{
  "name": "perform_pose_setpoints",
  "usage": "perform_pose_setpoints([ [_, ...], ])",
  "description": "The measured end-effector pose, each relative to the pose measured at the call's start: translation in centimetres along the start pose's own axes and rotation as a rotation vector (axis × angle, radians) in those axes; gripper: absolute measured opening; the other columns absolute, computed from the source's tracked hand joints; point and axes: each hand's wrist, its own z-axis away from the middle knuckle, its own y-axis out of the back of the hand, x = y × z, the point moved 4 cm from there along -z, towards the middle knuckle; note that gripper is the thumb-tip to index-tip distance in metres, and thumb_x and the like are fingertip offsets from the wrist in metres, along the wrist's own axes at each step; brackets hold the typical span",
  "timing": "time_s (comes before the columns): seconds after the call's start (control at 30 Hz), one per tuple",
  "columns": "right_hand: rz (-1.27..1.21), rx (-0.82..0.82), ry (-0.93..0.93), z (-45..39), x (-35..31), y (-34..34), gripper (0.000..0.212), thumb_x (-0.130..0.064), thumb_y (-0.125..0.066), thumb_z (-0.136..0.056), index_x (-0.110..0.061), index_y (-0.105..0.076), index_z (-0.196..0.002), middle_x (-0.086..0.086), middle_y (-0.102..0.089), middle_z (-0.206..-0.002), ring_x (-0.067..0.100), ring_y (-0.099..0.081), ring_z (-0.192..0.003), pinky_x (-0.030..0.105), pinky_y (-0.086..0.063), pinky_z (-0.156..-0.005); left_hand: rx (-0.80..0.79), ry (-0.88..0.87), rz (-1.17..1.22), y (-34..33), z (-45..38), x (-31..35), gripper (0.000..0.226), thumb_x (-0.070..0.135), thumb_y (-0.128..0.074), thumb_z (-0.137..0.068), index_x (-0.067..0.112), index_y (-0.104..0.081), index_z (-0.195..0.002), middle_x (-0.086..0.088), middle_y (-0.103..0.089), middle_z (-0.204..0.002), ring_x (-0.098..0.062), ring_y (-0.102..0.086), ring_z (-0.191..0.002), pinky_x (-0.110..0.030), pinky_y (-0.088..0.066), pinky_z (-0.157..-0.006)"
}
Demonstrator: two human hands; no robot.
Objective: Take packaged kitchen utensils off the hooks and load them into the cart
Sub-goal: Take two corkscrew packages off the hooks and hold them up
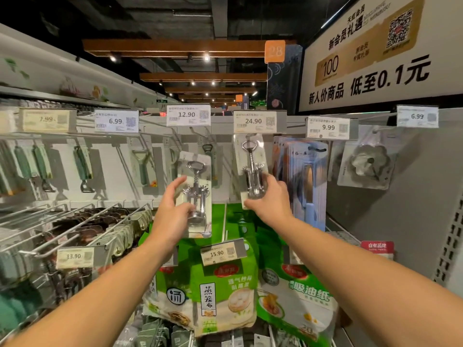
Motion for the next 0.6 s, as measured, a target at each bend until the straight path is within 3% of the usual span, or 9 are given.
perform_pose_setpoints([
  [0.03,-0.003,-0.028,-0.023,-0.9,0.0,-0.3,0.094,-0.017,-0.086,-0.080,-0.019,-0.033,-0.157,0.010,-0.038,-0.145,0.014,-0.047,-0.105,0.019,-0.037,-0.098,-0.020,0.003,0.015,0.1,-0.2,-0.2,0.079,-0.007,-0.057,-0.097,0.045,-0.039,-0.154,0.018,-0.034,-0.158,-0.008,-0.048,-0.135,-0.031,-0.050,-0.098],
  [0.1,-0.034,-0.075,-0.073,-2.6,0.1,-0.9,0.097,-0.015,-0.088,-0.077,-0.023,-0.035,-0.158,0.010,-0.041,-0.150,0.022,-0.057,-0.115,0.028,-0.045,-0.106,-0.033,0.036,0.020,0.2,-0.6,-0.9,0.090,0.001,-0.065,-0.095,0.049,-0.024,-0.160,0.010,-0.027,-0.170,-0.025,-0.039,-0.150,-0.053,-0.044,-0.116],
  [0.17,-0.090,-0.099,-0.103,-3.8,0.3,-1.5,0.096,-0.011,-0.088,-0.077,-0.023,-0.036,-0.157,0.005,-0.046,-0.153,0.025,-0.059,-0.124,0.027,-0.046,-0.101,-0.033,0.102,-0.013,0.3,-1.0,-1.6,0.091,0.017,-0.074,-0.089,0.042,-0.027,-0.162,0.003,-0.035,-0.168,-0.032,-0.046,-0.147,-0.064,-0.041,-0.116],
  [0.2,-0.129,-0.116,-0.123,-4.3,0.5,-1.8,0.094,-0.007,-0.086,-0.079,-0.023,-0.037,-0.157,0.002,-0.045,-0.155,0.025,-0.056,-0.129,0.025,-0.044,-0.098,-0.033,0.130,-0.013,0.4,-1.2,-1.9,0.088,0.022,-0.077,-0.084,0.036,-0.034,-0.160,0.000,-0.048,-0.161,-0.032,-0.056,-0.138,-0.063,-0.047,-0.110],
  [0.27,-0.180,-0.150,-0.141,-4.8,0.9,-2.2,0.094,-0.003,-0.083,-0.080,-0.024,-0.034,-0.158,0.002,-0.038,-0.161,0.025,-0.048,-0.138,0.029,-0.041,-0.107,-0.028,0.144,0.015,0.3,-1.5,-1.9,0.062,0.014,-0.075,-0.090,0.022,-0.050,-0.146,0.000,-0.069,-0.132,-0.024,-0.072,-0.111,-0.052,-0.060,-0.092],
  [0.33,-0.179,-0.188,-0.157,-5.0,1.3,-2.6,0.097,-0.008,-0.082,-0.083,-0.025,-0.028,-0.160,0.007,-0.033,-0.162,0.029,-0.045,-0.140,0.037,-0.039,-0.113,-0.018,0.149,0.028,0.1,-1.7,-2.0,0.043,0.003,-0.070,-0.095,0.022,-0.055,-0.131,0.002,-0.074,-0.112,-0.020,-0.075,-0.094,-0.042,-0.061,-0.078],
  [0.4,-0.121,-0.168,-0.161,-4.4,1.3,-2.6,0.093,-0.018,-0.079,-0.087,-0.024,-0.022,-0.161,0.011,-0.034,-0.158,0.030,-0.050,-0.132,0.040,-0.043,-0.110,-0.013,0.159,0.059,-0.1,-1.8,-2.0,0.039,0.002,-0.070,-0.095,0.023,-0.056,-0.124,0.001,-0.075,-0.106,-0.020,-0.075,-0.090,-0.038,-0.059,-0.072],
  [0.53,-0.124,-0.081,0.051,-0.8,-0.1,-2.9,0.081,-0.033,-0.069,-0.093,-0.026,-0.024,-0.159,0.012,-0.058,-0.135,0.012,-0.066,-0.087,0.032,-0.059,-0.078,-0.034,0.181,0.147,-0.7,-2.2,-1.8,0.042,-0.001,-0.074,-0.091,0.020,-0.056,-0.123,-0.004,-0.078,-0.109,-0.024,-0.077,-0.096,-0.039,-0.058,-0.074],
  [0.6,-0.156,-0.175,0.193,2.1,-1.7,-3.5,0.085,-0.046,-0.071,-0.089,-0.028,-0.024,-0.158,-0.002,-0.050,-0.143,0.007,-0.065,-0.101,0.031,-0.056,-0.088,-0.054,0.169,0.164,-1.5,-2.2,-1.6,0.042,-0.002,-0.076,-0.089,0.022,-0.057,-0.118,-0.003,-0.079,-0.106,-0.023,-0.077,-0.096,-0.039,-0.059,-0.076],
])
